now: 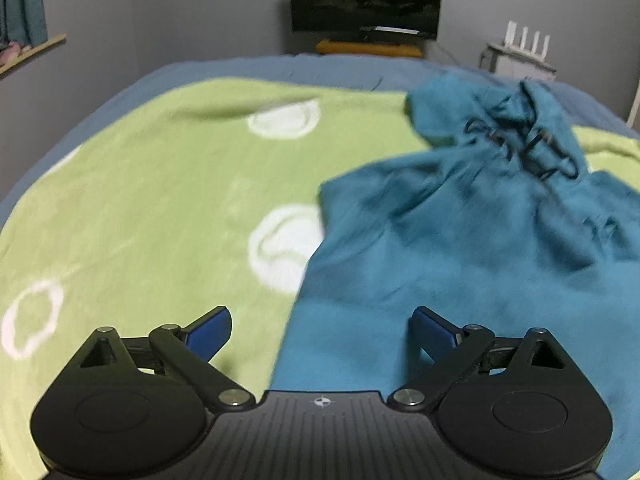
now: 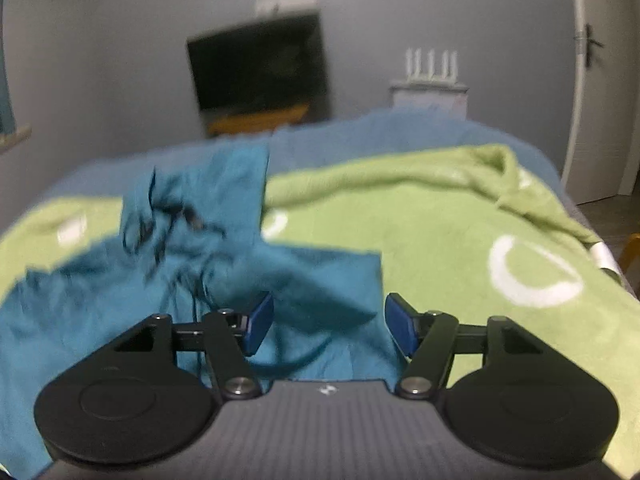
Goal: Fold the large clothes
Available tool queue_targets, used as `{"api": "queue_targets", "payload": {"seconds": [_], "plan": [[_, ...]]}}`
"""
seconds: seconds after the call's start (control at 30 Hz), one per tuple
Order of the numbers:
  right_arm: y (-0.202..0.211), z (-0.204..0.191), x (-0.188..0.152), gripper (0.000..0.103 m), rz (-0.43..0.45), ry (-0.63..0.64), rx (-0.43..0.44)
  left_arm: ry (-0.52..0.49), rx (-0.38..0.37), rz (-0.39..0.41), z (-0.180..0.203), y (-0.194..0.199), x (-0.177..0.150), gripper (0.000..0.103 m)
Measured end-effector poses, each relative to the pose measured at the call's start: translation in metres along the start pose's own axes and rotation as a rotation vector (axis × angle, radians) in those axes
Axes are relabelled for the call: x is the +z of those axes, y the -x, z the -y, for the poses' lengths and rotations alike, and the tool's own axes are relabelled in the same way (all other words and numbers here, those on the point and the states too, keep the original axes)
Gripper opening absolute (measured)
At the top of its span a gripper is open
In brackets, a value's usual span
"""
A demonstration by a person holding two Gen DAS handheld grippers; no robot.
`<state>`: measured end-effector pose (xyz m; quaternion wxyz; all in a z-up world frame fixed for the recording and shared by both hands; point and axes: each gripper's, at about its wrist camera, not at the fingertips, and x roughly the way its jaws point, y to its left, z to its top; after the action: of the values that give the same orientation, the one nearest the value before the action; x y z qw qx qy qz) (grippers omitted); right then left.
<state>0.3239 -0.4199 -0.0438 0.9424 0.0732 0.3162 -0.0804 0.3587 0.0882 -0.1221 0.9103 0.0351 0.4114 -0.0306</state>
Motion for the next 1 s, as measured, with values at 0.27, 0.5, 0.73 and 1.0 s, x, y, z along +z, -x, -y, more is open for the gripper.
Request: {"api": "queue_targets", "payload": {"seconds": [0.27, 0.5, 0.73, 1.0], "plan": [[-0.036, -0.004, -0.004, 0.004, -0.083, 0.094, 0.021, 0.009, -0.095, -0.033, -0.017, -0.011, -0.019, 0.004], [-0.027, -0.008, 0.024, 0.000, 0.077, 0.061, -0.032, 0.072, -0.073, 0.076, -0.025, 0.001, -0.017, 0.003], [-0.042, -0.017, 0.002, 0.009, -0.071, 0.035, -0.163, -0.019, -0.004, 0.005, -0.013, 0.004, -0.026, 0.073], [0.049, 0.007, -0.040, 0.056, -0.078, -0.157, -0.126, 0.129, -0.072, -0.032, -0.029, 0.065, -0.062, 0.081]]}}
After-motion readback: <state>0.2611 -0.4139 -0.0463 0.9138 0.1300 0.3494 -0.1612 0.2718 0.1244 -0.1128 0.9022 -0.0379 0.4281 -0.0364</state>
